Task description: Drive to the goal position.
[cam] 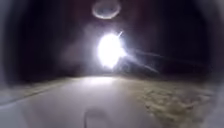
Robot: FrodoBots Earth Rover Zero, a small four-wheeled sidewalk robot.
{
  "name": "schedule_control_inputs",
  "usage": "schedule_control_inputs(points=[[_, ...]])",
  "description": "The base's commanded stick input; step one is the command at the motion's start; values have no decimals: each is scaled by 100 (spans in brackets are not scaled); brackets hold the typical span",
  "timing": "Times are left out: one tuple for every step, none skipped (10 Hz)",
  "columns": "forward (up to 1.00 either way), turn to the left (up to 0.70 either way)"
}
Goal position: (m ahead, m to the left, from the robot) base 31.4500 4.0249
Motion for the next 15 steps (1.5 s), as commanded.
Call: schedule_control_inputs(points=[[85,0],[85,0],[85,0],[85,0],[85,0],[85,0],[85,0],[85,0],[85,0],[85,0],[85,0],[85,0],[85,0],[85,0],[85,0]])
